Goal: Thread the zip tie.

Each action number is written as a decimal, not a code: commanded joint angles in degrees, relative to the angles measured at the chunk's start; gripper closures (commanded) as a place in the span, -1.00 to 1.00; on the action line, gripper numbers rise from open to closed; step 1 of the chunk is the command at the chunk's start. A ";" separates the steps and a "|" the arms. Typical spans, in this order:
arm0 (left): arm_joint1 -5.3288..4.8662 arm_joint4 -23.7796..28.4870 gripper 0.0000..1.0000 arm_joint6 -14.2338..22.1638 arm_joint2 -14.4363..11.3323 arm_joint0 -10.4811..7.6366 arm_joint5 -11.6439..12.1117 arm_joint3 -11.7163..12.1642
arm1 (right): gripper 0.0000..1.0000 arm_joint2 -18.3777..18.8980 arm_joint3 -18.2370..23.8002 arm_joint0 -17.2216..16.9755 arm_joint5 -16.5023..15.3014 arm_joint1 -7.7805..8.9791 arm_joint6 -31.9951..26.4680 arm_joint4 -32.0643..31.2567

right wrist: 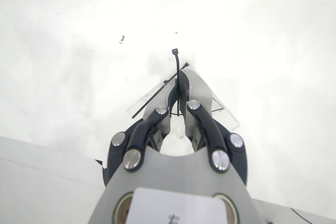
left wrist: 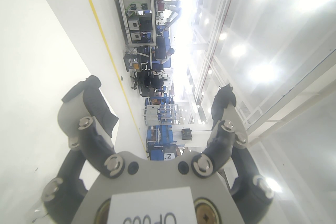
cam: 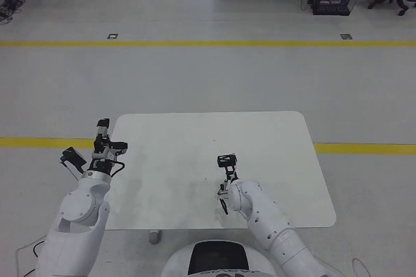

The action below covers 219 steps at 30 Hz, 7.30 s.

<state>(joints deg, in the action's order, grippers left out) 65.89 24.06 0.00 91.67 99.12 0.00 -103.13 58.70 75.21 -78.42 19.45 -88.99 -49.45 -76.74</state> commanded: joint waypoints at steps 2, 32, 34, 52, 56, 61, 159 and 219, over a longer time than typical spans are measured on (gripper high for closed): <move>0.00 0.00 -1.00 0.00 0.00 0.00 0.00 0.00 | 1.00 1.38 4.98 -2.41 -0.50 0.60 -0.83 -0.56; 0.00 0.00 -1.00 0.00 0.00 0.00 0.00 0.00 | 1.00 16.68 28.79 -18.35 -15.25 4.30 -5.03 15.53; 0.00 0.00 -1.00 0.00 0.00 0.00 0.00 0.00 | 1.00 16.68 28.79 -18.35 -15.25 4.30 -5.03 15.53; 0.00 0.00 -1.00 0.00 0.00 0.00 0.00 0.00 | 1.00 16.63 32.46 -21.73 -11.97 4.27 4.51 31.09; 0.00 0.00 -1.00 0.00 0.00 0.00 0.00 0.00 | 1.00 16.30 31.15 -20.65 -12.12 4.15 5.47 38.51; 0.00 0.00 -1.00 0.00 0.00 0.00 0.00 0.00 | 1.00 15.79 29.87 -19.75 -12.06 4.09 8.05 45.43; -1.37 -47.13 -1.00 27.02 -27.37 -7.02 10.51 0.97 | 1.00 13.74 9.91 -9.17 -25.34 5.49 22.15 77.57; -3.28 -51.66 -0.12 20.41 -26.32 -9.23 18.94 4.79 | 1.00 8.52 4.47 -5.73 -23.00 7.52 9.60 91.83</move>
<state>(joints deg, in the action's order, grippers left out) 62.64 -27.58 20.41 65.35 89.87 18.94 -98.28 67.32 79.73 -84.17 -3.49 -81.51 -39.86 15.07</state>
